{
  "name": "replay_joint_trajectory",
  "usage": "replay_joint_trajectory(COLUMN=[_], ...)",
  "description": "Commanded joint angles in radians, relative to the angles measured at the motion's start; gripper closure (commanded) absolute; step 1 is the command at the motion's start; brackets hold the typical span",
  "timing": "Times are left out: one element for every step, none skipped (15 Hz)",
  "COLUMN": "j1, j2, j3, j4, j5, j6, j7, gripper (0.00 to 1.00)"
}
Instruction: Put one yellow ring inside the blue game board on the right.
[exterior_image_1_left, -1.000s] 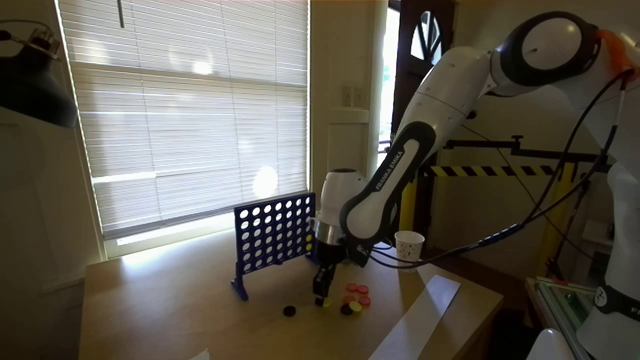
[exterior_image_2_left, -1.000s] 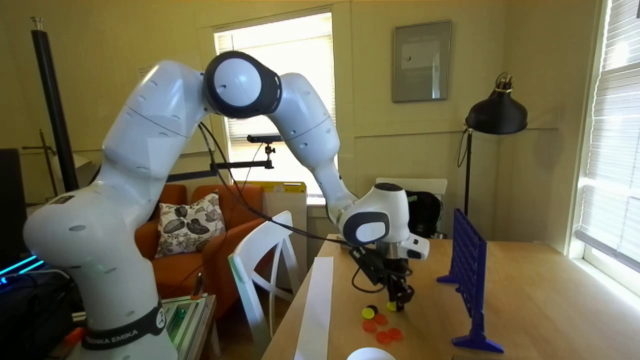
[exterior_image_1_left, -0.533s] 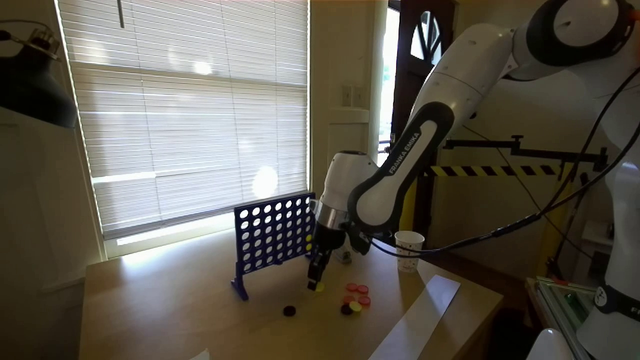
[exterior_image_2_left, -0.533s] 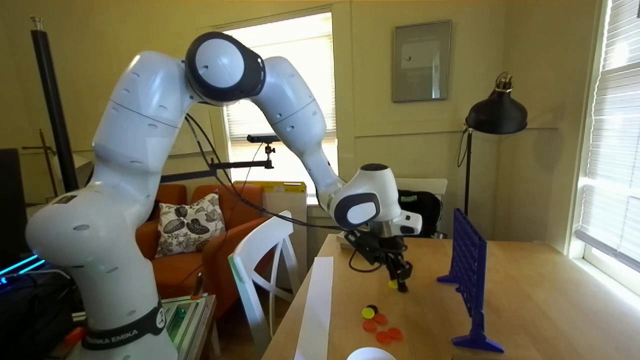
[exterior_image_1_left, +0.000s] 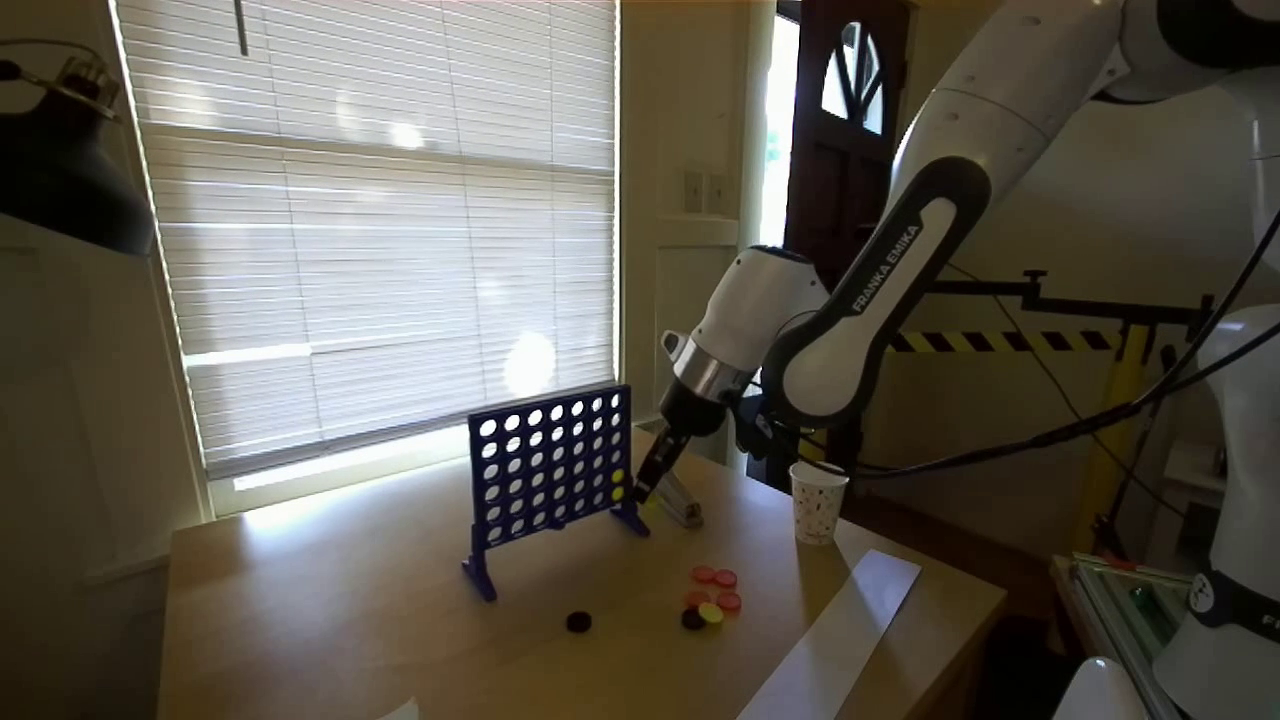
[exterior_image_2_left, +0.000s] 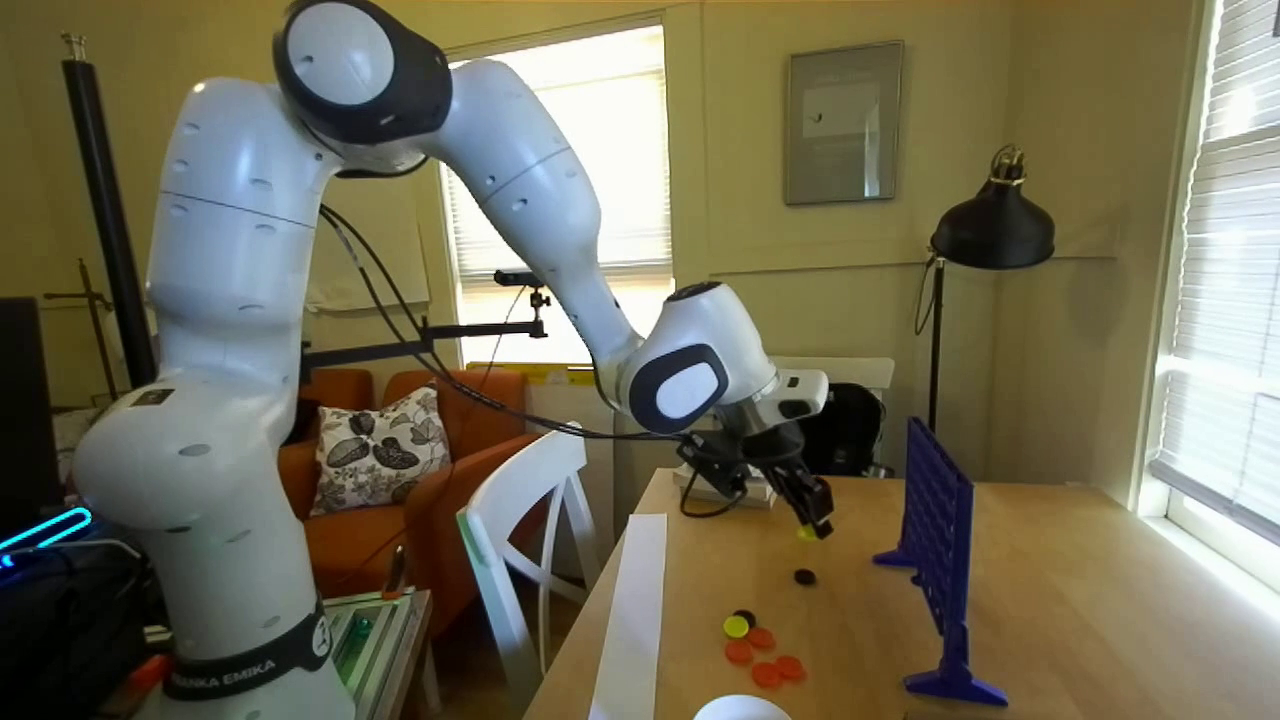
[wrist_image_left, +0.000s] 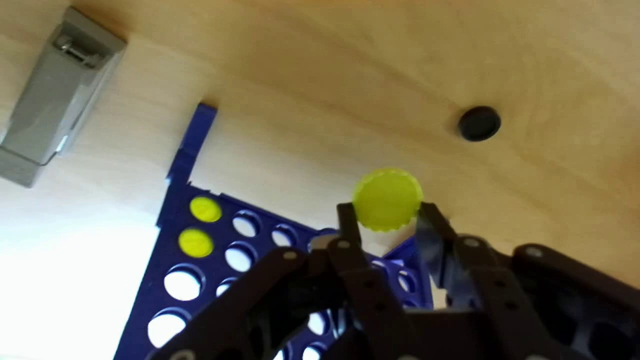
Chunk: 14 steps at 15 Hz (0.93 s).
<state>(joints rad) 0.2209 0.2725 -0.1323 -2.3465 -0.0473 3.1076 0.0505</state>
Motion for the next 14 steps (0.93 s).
replay_joint_trajectory(j1=[0.134, 0.172, 0.214, 0.255, 0.291, 0.324, 0.366, 0.396, 0.333, 0.359, 0.374, 0.379, 0.381, 0.381], j2=[-0.086, -0.094, -0.095, -0.096, -0.093, -0.085, -0.08, -0.07, -0.074, -0.074, -0.074, -0.074, -0.073, -0.073], j3=[-0.195, -0.252, -0.311, -0.364, -0.41, -0.451, -0.497, -0.53, -0.465, -0.493, -0.507, -0.512, -0.513, -0.513], j4=[-0.092, -0.096, -0.097, -0.096, -0.091, -0.087, -0.08, -0.078, -0.068, -0.068, -0.068, -0.068, -0.068, -0.068], j5=[-0.086, -0.098, -0.107, -0.111, -0.112, -0.107, -0.102, -0.093, -0.075, -0.075, -0.075, -0.075, -0.075, -0.075], j6=[0.086, 0.099, 0.112, 0.119, 0.124, 0.136, 0.14, 0.162, 0.123, 0.131, 0.135, 0.138, 0.138, 0.138], j7=[0.078, 0.082, 0.086, 0.085, 0.081, 0.077, 0.074, 0.073, 0.042, 0.043, 0.043, 0.043, 0.043, 0.043], gripper=[0.91, 0.91, 0.91, 0.91, 0.91, 0.91, 0.91, 0.91, 0.66, 0.66, 0.66, 0.66, 0.66, 0.66])
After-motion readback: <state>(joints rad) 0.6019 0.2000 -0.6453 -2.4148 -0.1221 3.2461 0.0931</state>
